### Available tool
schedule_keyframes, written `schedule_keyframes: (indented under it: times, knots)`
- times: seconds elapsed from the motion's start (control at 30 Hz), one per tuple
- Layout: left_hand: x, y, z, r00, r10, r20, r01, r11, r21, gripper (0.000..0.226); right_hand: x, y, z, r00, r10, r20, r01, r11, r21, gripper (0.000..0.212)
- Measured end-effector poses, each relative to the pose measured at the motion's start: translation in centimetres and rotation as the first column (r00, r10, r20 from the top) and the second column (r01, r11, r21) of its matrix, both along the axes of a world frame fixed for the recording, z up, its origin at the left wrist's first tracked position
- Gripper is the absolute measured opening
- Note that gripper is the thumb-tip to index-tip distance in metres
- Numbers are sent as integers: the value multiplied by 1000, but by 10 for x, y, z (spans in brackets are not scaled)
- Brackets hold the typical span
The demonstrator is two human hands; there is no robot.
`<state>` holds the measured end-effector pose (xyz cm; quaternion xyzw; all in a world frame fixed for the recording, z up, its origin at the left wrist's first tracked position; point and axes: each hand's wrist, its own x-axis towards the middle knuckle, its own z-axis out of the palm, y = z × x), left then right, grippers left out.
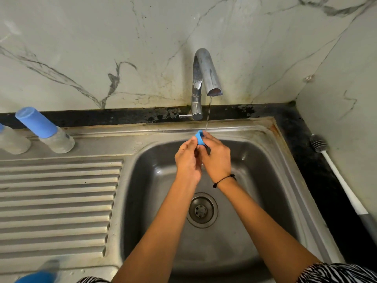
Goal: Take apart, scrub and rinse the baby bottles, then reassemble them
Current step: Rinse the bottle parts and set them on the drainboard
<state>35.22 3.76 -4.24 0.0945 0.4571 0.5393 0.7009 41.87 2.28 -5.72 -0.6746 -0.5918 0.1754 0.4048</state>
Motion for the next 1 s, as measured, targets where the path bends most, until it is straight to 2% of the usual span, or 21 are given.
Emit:
schedule_keyframes:
  times: [0.03, 0.07, 0.1, 0.13, 0.17, 0.2, 0.23, 0.27, 0.3, 0.37, 0.43, 0.53, 0.63, 0.7, 0.8, 0.83, 0.87, 0.9, 0.93, 0.97, 1.0]
  knots:
    - [-3, -2, 0, 999, 14, -51, -12, 999, 39, 13, -3, 2, 2, 998, -2, -67, 0, 1000, -25, 28]
    - [-7, -3, -1, 991, 31, -128, -20, 996, 91, 12, -4, 4, 3, 979, -28, -202, 13, 997, -74, 22]
    - [-10, -5, -2, 973, 48, -224, -16, 990, 143, 12, -7, 5, 5, 898, -76, -433, 17, 990, -138, 17]
    - [-13, -7, -3, 944, 62, -325, -1, 983, 183, 13, -8, 6, 7, 708, -138, -692, -2, 980, -198, 15]
    - [-16, -9, -3, 910, 74, -408, 16, 977, 212, 16, -8, 7, 9, 445, -202, -872, -43, 968, -246, 15]
    - [-18, -10, -4, 882, 86, -463, 26, 973, 231, 18, -7, 6, 10, 202, -249, -947, -84, 959, -270, 15]
    - [-20, -10, -4, 864, 98, -494, 28, 970, 242, 20, -5, 5, 10, 39, -284, -958, -110, 952, -287, 15]
    - [-21, -10, -4, 854, 105, -510, 28, 969, 246, 20, -3, 4, 11, -66, -317, -946, -123, 944, -307, 15]
    - [-22, -10, -4, 851, 107, -515, 24, 970, 241, 20, -1, 4, 12, -129, -347, -929, -132, 934, -331, 17]
    - [-21, -9, -5, 853, 101, -511, 9, 978, 209, 19, 1, 4, 13, -201, -397, -896, -138, 917, -375, 22]
    - [-21, -10, -7, 862, 100, -497, -17, 986, 168, 19, 2, 3, 15, -232, -422, -876, -146, 906, -398, 23]
    - [-24, -10, -12, 880, 85, -468, -43, 994, 100, 19, 9, -1, 21, -173, -400, -900, -204, 909, -364, 18]
    - [-26, -12, -15, 896, 61, -440, -44, 998, 49, 18, 22, 1, 24, -209, -355, -911, -183, 930, -320, 17]
    - [-26, -14, -17, 906, 26, -422, -19, 1000, 21, 20, 27, 1, 26, -139, -380, -914, -221, 912, -346, 18]
    - [-21, -15, -18, 925, -23, -378, 23, 1000, -5, 23, 27, 1, 28, -139, -373, -918, -234, 913, -335, 20]
    - [-19, -16, -16, 927, -43, -373, 43, 999, -10, 22, 25, 1, 27, -82, -383, -920, -248, 902, -354, 21]
    - [-18, -17, -15, 927, -67, -370, 67, 998, -14, 22, 24, 0, 27, 44, -377, -925, -243, 894, -376, 22]
    - [-17, -18, -14, 929, -88, -360, 88, 996, -17, 22, 22, 0, 24, 263, -326, -908, -197, 903, -381, 21]
    - [-17, -19, -13, 933, -105, -344, 105, 994, -17, 22, 22, 0, 20, 572, -220, -791, -113, 933, -341, 18]
    - [-17, -19, -12, 937, -119, -328, 119, 993, -19, 22, 22, -1, 15, 862, -77, -501, -43, 974, -222, 16]
    - [-17, -19, -10, 940, -132, -315, 131, 991, -25, 22, 24, -1, 10, 989, 56, -137, -63, 997, -51, 17]
